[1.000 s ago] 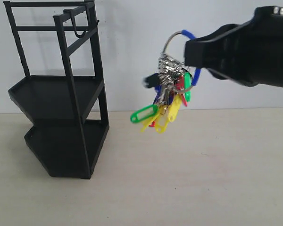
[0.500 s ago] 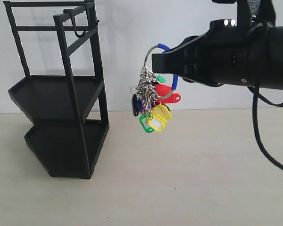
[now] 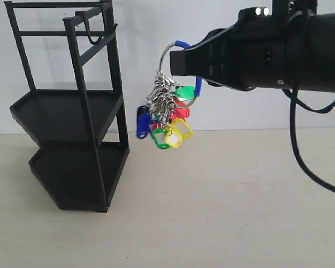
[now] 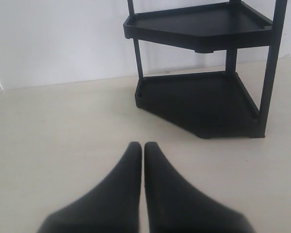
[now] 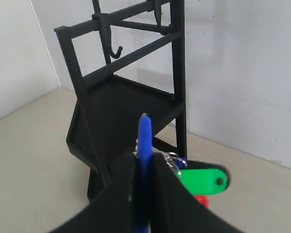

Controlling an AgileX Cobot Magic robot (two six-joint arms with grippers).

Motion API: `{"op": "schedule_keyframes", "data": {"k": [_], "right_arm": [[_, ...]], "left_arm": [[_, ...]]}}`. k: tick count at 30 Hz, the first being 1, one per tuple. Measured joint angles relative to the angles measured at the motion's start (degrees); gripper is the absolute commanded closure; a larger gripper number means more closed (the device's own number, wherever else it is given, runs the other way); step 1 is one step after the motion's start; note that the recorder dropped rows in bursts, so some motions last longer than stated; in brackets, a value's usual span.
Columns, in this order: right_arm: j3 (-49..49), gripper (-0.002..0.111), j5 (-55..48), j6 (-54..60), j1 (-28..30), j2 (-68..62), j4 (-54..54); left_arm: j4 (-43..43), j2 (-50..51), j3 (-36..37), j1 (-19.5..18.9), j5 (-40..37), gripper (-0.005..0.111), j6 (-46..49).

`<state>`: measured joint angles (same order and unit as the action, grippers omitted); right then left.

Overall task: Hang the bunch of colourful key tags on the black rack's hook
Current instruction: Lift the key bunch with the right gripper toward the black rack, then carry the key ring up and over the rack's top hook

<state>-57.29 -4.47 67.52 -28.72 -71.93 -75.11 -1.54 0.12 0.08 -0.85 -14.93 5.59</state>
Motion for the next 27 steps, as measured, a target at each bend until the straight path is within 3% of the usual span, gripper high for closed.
{"op": "schedule_keyframes", "data": {"k": [14, 27], "right_arm": [[-2.0, 0.109, -0.3, 0.6, 0.1, -0.9, 3.4], [-6.0, 0.109, 8.6, 0.8, -2.8, -7.2, 2.0]], "left_arm": [[0.0, 0.0, 0.0, 0.0, 0.0, 0.102, 0.0], [0.0, 0.0, 0.0, 0.0, 0.0, 0.102, 0.0]]}}
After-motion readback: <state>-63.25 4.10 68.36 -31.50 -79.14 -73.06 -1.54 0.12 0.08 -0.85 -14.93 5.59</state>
